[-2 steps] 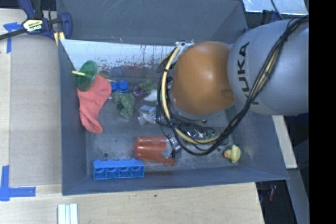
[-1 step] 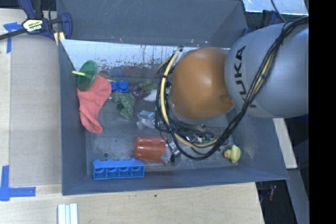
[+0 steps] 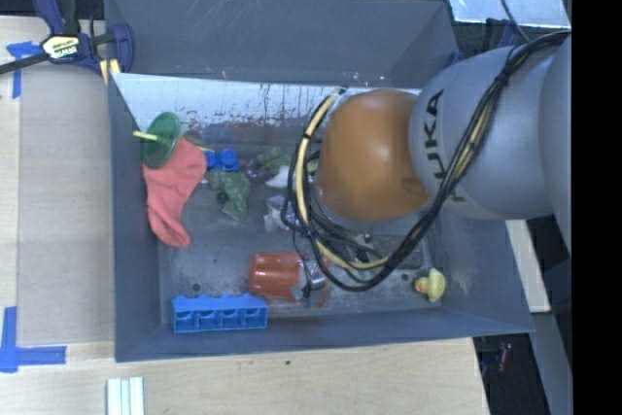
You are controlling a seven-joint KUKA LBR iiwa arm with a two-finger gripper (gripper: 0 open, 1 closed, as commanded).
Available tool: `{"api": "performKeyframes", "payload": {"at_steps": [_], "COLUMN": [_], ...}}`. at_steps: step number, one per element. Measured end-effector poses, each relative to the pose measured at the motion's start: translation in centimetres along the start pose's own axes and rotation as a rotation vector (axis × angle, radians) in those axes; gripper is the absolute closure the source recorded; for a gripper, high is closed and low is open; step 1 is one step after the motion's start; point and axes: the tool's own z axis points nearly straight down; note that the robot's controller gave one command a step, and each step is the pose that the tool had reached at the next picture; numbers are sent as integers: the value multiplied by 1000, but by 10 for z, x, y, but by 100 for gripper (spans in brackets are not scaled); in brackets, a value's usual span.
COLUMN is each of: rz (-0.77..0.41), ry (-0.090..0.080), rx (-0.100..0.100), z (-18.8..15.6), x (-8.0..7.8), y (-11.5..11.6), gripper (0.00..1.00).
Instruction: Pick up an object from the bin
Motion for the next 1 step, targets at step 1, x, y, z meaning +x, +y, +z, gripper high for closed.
{"api": "performKeyframes", "payload": {"at_steps": [1], "rz": [-62], "ry": [-3], "rx": [1], "z": [9], "x": [-7], "y": [-4], "gripper": [0]}}
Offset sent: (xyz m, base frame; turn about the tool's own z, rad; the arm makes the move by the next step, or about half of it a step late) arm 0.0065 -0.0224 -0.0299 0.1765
